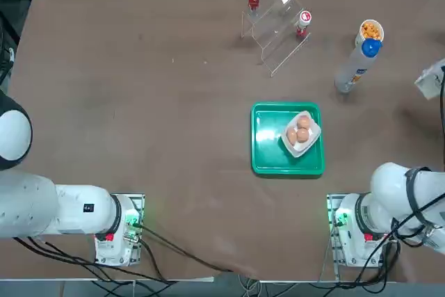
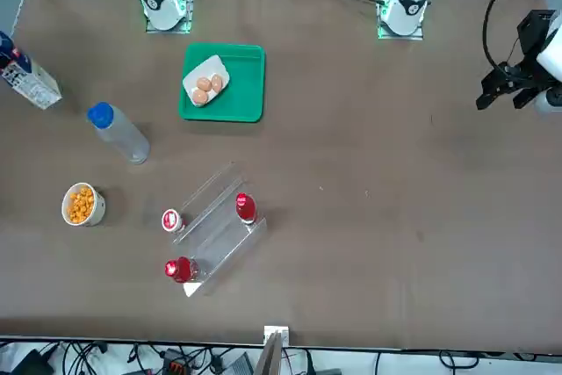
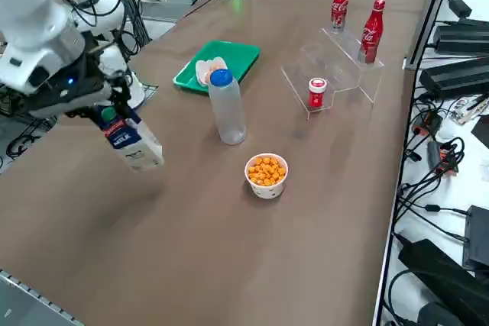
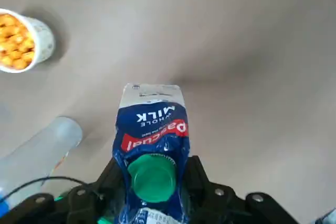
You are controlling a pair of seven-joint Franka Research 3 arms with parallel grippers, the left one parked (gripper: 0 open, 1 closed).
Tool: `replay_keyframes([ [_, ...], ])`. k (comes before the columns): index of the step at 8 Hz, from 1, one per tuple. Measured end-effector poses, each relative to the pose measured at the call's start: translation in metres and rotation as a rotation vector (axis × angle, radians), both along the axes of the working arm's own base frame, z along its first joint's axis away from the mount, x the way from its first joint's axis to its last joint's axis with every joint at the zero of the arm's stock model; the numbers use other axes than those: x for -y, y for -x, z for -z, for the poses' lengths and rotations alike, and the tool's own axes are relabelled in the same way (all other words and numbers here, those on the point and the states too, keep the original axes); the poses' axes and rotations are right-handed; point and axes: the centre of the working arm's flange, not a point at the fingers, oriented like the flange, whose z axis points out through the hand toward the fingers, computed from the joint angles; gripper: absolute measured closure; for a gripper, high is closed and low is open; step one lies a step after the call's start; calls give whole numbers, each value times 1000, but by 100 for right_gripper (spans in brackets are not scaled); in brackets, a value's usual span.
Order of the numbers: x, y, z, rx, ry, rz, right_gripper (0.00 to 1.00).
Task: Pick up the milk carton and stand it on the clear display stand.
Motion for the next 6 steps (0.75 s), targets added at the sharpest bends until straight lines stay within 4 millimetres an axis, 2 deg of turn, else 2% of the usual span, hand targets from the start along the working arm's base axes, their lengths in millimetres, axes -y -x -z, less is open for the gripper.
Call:
replay_keyframes([
  [2,-39,-40,-33,60,39,-137,45],
  [4,-92,-78,-66,121,74,-272,45],
  [6,-153,-108,-87,164,90,-411,45],
])
